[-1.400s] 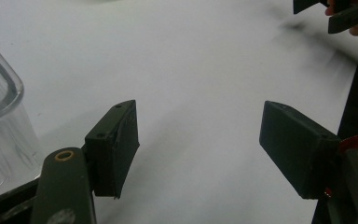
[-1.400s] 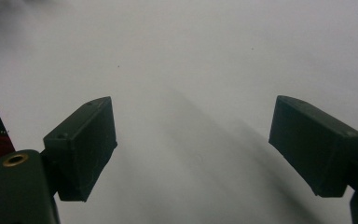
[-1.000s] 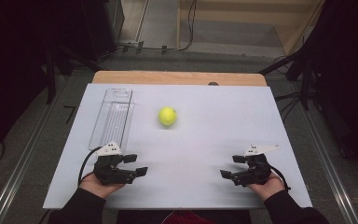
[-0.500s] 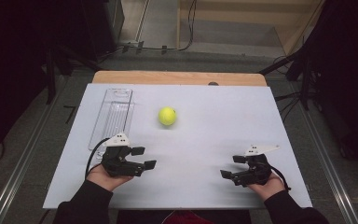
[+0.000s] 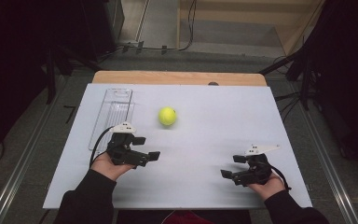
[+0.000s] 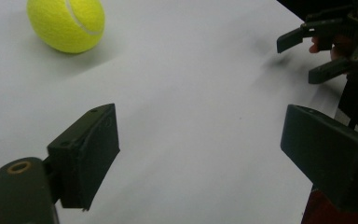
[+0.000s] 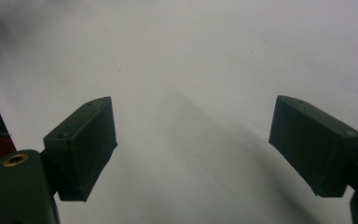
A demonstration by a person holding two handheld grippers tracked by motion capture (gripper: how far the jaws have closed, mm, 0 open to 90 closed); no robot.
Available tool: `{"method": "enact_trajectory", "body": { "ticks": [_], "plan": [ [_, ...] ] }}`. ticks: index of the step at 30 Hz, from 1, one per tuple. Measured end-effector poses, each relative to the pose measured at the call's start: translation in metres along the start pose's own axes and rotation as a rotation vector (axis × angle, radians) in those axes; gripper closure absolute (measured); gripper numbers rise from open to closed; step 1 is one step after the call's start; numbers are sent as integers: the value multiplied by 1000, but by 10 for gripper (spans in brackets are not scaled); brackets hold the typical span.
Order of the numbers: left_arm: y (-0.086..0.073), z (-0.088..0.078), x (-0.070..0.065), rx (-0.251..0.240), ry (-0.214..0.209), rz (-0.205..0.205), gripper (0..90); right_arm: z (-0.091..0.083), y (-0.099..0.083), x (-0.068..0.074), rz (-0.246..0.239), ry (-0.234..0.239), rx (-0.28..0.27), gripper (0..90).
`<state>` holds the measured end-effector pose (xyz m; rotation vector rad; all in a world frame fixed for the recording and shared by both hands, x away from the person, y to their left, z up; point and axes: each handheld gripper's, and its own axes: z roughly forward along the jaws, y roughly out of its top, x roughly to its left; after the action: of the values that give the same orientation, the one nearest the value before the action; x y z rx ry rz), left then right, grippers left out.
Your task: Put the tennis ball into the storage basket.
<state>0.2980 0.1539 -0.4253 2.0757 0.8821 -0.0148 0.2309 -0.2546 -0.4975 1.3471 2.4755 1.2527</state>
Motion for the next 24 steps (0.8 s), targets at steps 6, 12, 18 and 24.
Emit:
{"method": "enact_trajectory", "body": {
  "ticks": [6, 12, 18, 24],
  "plan": [
    [6, 5, 2, -18, -7, -16, 0, -1, 0, 0, 3, -2, -3, 129],
    [15, 14, 1, 38, 59, -7, 43, -1, 0, 0, 2, -1, -4, 129],
    [24, 23, 6, 34, 68, -1, 43, -1, 0, 0, 2, -1, -4, 129],
    [31, 30, 10, 30, 88, 10, 53, -1, 0, 0, 4, 0, -3, 129]
  ]
}}
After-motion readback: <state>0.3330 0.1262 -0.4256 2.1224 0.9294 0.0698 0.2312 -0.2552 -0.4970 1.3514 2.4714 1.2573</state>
